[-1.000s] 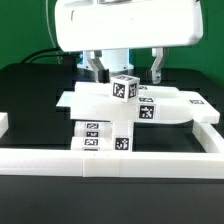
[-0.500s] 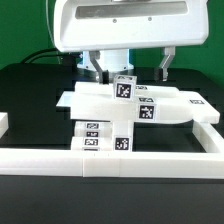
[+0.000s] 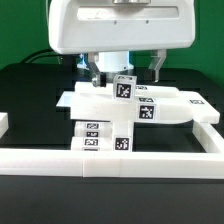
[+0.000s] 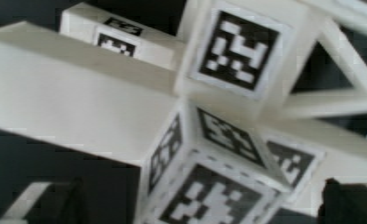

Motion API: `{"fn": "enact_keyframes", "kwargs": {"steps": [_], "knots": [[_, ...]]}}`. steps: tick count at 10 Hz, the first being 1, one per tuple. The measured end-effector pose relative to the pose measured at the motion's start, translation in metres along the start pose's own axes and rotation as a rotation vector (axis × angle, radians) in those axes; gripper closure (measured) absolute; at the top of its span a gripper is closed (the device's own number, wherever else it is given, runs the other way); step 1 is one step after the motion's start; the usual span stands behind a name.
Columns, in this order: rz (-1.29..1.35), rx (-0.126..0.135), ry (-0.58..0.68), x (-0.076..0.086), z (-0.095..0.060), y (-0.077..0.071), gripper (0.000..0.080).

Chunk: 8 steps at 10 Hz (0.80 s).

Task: Assemble chair

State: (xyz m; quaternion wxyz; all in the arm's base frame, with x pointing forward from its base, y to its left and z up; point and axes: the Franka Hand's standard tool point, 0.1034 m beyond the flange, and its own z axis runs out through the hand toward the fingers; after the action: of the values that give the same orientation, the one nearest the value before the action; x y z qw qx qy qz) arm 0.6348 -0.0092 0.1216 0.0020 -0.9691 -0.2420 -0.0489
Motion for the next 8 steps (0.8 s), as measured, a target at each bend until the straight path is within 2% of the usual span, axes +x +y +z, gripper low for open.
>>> {"fn": "enact_keyframes", "kwargs": {"steps": [4,8], "knots": [[-0.182,-0.016,-0.02,-0.0002,0.0012,-0.0029,0.0151],[-0.486,-0.035,-0.049,-0.0022,0.0011,0.0001,0.0151]]}}
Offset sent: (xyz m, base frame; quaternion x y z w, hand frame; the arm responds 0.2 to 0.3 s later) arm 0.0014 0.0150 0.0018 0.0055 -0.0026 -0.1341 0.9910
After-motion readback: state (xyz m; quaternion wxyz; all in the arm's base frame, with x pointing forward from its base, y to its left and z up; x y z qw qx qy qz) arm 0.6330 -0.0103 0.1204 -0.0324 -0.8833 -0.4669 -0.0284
